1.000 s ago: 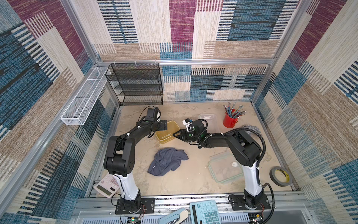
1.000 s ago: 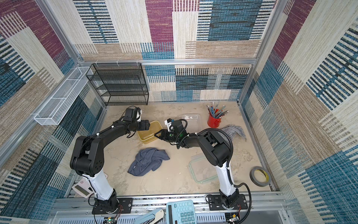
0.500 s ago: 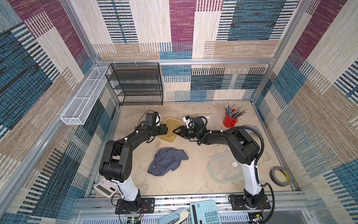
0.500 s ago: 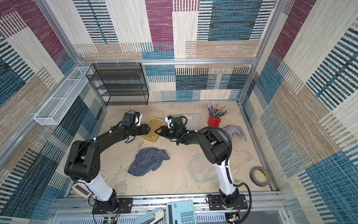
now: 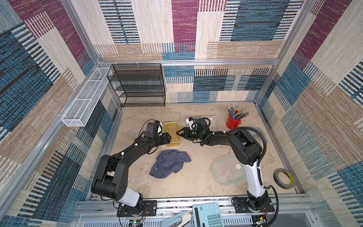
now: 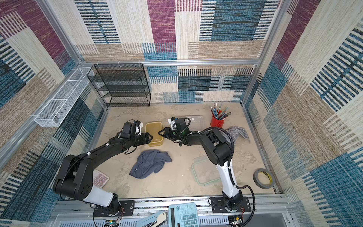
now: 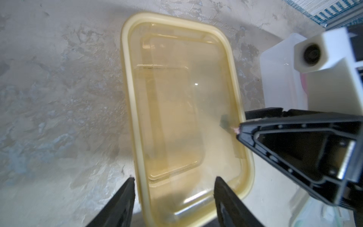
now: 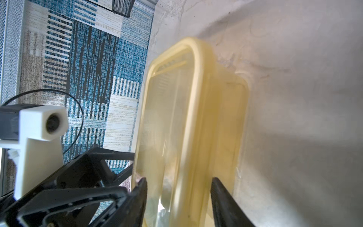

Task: Wipe the insides of the lunch boxes
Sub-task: Adjust the lunch box at the center of the board, then open the fastener of the lunch box.

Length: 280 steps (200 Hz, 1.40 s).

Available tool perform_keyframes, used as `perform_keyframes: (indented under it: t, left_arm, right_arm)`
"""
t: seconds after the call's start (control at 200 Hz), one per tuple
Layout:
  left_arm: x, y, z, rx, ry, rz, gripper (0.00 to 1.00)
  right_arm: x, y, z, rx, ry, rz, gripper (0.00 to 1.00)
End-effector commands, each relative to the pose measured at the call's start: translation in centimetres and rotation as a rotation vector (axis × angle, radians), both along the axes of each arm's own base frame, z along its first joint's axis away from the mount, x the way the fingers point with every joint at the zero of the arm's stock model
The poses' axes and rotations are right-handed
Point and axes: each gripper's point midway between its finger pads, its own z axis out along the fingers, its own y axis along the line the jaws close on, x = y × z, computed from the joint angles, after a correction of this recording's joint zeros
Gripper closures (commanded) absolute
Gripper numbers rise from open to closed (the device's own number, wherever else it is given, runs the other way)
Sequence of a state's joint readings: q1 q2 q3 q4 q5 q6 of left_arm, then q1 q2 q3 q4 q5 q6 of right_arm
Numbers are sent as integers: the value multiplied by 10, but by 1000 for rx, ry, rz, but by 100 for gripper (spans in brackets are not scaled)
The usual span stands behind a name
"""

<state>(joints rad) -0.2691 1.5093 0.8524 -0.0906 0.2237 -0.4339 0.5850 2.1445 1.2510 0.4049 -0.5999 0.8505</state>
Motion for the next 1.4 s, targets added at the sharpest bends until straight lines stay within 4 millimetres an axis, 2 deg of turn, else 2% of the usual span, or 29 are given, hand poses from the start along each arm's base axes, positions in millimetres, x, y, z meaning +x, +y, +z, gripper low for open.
perform_keyframes:
  t: [0.0, 0.28, 0.416, 0.541, 0.761, 0.927, 1.247, 1.397]
  left_arm:
    - [-1, -2, 10, -38, -26, 24, 34]
    - [3, 15, 20, 74, -16, 58, 27]
    - [8, 12, 35, 54, -61, 48, 25]
    - [12, 5, 44, 22, -85, 31, 25]
    - [17, 8, 30, 23, -47, 44, 24]
    - [20, 11, 21, 2, -11, 64, 24]
    - [22, 5, 12, -23, 22, 44, 26]
    - [21, 5, 9, -26, 32, 44, 26]
  right_arm:
    - [-3, 1, 14, 25, -41, 20, 45]
    - [11, -2, 13, 3, -59, 10, 33]
    - [15, -12, 17, 26, -70, -11, 30]
    - [16, -12, 18, 63, -64, -12, 29]
    - [14, -10, 26, 121, -58, -8, 38]
    - [16, -5, 20, 136, -24, -5, 43]
    - [21, 19, 29, 148, -38, 38, 58]
    - [22, 28, 27, 145, -29, 51, 59]
